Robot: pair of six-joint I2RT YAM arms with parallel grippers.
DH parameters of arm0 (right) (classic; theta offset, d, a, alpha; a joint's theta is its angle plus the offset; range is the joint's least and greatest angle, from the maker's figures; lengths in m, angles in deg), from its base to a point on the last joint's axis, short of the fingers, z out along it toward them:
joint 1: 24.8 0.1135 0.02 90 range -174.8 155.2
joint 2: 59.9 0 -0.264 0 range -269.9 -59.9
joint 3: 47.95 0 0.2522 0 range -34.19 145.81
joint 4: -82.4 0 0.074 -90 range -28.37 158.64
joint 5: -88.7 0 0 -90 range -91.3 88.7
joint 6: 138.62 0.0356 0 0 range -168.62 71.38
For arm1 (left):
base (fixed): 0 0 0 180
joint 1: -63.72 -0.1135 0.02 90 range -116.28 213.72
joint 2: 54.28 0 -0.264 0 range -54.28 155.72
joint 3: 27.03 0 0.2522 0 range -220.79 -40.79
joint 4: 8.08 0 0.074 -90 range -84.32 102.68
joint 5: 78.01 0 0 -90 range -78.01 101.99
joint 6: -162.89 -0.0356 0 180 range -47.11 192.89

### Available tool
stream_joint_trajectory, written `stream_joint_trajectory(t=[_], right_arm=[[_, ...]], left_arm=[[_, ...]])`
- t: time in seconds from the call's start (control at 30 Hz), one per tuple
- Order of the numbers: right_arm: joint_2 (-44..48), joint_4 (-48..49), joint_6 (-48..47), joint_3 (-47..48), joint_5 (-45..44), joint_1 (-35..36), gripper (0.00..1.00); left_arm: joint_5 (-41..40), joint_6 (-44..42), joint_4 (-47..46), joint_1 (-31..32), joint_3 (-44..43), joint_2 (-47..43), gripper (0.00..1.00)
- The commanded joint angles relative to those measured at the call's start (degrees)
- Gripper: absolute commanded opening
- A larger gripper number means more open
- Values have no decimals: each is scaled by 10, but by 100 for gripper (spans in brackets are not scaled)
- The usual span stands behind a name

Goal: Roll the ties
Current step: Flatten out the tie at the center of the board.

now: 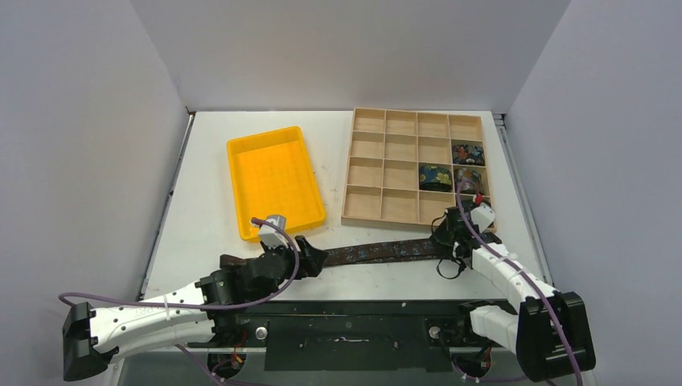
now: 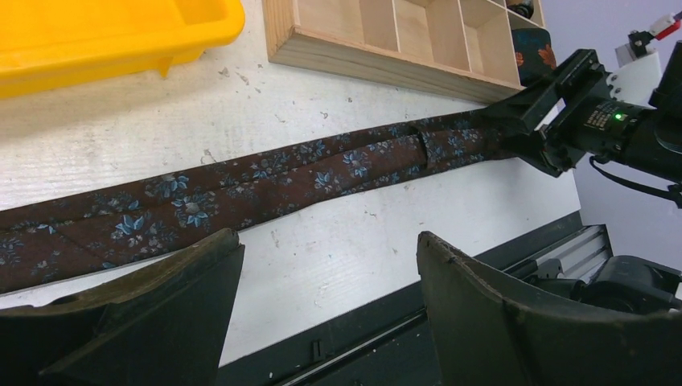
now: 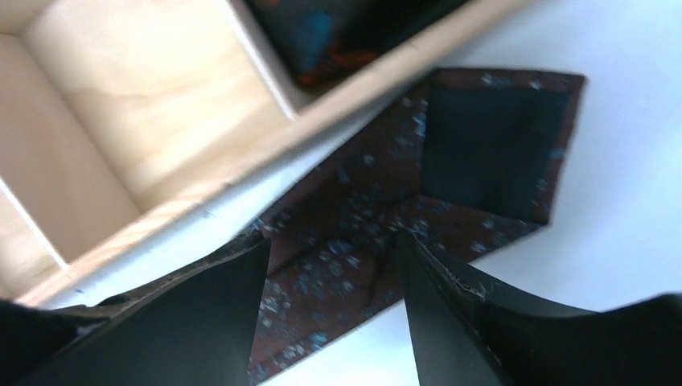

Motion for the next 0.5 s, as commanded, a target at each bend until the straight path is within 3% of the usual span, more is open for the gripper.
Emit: stream_joint_trajectory(t=[0.0,0.17,0.27,0.33,0.47], right_arm=[[53,-133,30,26,-77,-6,60],[144,-169,33,56,-84,-2,61],[179,-113,-46,78,43,16,61],[161,-80,-51,80,64,61,61],[51,-45,-29,105,-18,224,58]], left_arm=[[-4,-16,-28,2,-27,5,77],[-4,-22,-11,2,-25,-11,77],[-5,-21,-1,2,-14,-31,77],[-7,-20,0,3,-5,-42,77],[-6,-18,8,3,-8,-46,77]])
